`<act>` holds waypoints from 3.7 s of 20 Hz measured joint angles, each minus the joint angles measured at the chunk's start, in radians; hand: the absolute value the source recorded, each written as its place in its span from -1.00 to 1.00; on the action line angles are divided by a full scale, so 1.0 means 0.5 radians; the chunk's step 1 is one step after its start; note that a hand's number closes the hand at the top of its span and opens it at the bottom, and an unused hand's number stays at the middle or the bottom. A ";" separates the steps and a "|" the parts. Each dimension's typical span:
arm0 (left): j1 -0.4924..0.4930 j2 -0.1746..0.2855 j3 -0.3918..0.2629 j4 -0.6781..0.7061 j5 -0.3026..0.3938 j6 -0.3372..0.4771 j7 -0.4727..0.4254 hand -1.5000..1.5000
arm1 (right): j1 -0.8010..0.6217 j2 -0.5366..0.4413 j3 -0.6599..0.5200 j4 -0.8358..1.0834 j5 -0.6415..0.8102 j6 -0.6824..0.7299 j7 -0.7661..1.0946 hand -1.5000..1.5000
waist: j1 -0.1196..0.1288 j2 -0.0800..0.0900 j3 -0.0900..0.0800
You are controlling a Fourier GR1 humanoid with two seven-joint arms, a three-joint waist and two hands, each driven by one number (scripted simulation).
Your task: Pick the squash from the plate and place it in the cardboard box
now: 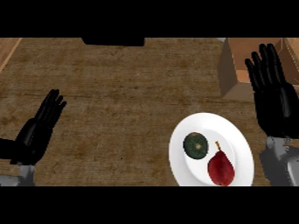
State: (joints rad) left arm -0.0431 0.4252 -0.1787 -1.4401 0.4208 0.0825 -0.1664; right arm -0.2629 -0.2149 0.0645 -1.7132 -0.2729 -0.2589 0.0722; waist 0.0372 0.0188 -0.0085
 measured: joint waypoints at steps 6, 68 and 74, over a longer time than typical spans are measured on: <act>-0.070 0.198 0.020 -0.060 -0.205 0.013 -0.046 0.00 | 0.166 -0.157 -0.054 -0.242 0.488 -0.387 0.019 -1.00 | -0.190 -0.083 0.005; -0.395 0.109 -0.086 -0.128 -0.620 -0.155 0.125 0.00 | 0.167 0.394 1.125 0.117 2.940 1.025 2.231 -1.00 | -0.055 -0.037 0.016; -0.417 0.096 -0.043 -0.108 -0.641 -0.201 0.126 0.00 | 0.120 0.397 1.102 0.238 2.899 0.965 2.216 -1.00 | -0.062 -0.036 0.016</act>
State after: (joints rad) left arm -0.2514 0.4735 -0.2004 -1.4943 0.1001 -0.0181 -0.1036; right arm -0.2028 -0.0165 0.6155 -1.5944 1.1767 0.2236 1.1803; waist 0.0062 0.0006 -0.0003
